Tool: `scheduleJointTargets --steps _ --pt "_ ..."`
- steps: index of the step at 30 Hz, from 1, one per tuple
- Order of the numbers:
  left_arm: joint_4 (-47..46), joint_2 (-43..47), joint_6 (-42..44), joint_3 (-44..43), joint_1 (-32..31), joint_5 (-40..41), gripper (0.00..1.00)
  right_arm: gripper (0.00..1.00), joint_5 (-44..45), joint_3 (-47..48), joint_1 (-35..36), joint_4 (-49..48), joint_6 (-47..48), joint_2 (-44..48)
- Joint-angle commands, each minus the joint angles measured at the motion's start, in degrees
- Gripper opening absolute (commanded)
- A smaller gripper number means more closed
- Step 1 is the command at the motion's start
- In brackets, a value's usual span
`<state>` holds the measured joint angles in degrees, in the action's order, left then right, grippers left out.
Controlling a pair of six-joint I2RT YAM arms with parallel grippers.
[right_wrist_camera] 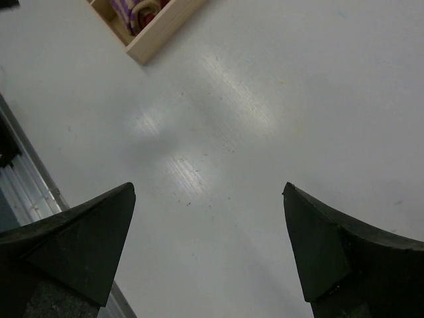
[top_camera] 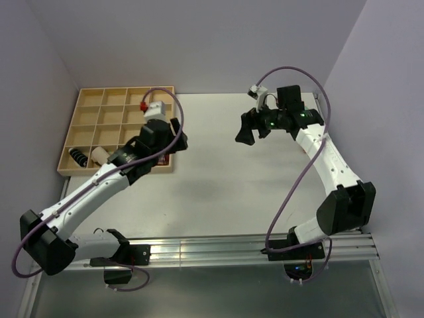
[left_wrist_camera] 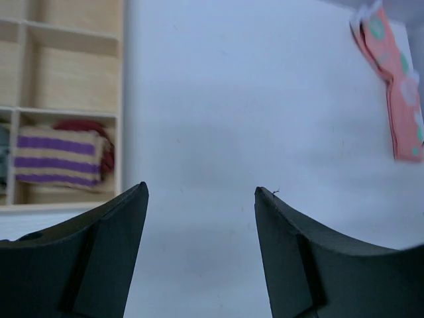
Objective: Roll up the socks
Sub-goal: Reset both arms
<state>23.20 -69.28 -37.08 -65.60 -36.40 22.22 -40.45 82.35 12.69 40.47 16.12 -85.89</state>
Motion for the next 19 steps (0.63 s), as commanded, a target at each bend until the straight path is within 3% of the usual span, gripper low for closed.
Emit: scheduleJointTargets --steps 1,7,19 --pt "-7.6 -1.4 -1.2 1.4 -5.0 -0.1 0.71 1.00 1.9 -3.2 -1.9 -4.8 -1.9 5.9" --pt "-9.6 -4.1 -0.7 1.3 -10.1 -0.2 0.71 1.00 3.3 -8.4 -4.8 -6.2 -1.6 11.9" --pt "-9.1 -5.2 0.3 0.2 -10.8 -1.0 0.72 1.00 1.0 -11.7 -6.3 -8.7 -2.4 15.7"
